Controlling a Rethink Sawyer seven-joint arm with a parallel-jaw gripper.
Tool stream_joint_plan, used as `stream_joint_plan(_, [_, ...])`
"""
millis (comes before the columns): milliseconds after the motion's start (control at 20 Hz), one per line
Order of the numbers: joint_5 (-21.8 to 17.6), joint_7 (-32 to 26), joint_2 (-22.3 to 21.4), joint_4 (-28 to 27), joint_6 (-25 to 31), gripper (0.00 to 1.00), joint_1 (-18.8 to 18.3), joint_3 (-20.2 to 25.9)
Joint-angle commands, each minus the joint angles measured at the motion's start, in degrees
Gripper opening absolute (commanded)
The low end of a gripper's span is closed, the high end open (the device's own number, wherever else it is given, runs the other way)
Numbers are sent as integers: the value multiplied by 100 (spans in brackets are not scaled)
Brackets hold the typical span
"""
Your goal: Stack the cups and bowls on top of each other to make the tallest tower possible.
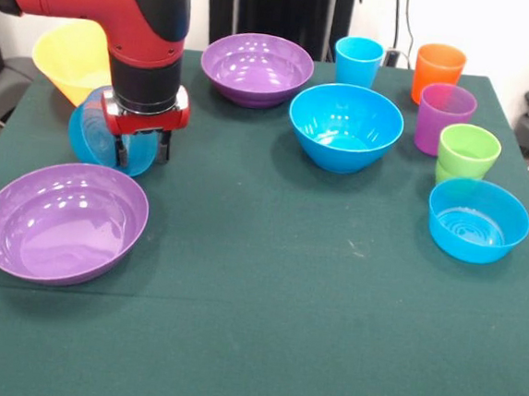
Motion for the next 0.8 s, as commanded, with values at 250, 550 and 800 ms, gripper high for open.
stream_joint_plan(250, [-370, -1131, 221, -286, 294, 100, 201, -151])
stream_joint_plan(550, [-343, -1093, 211, -287, 305, 0, 205, -149])
stream_joint_plan(800, [-309, -1059, 183, -270, 325, 0, 205, -139])
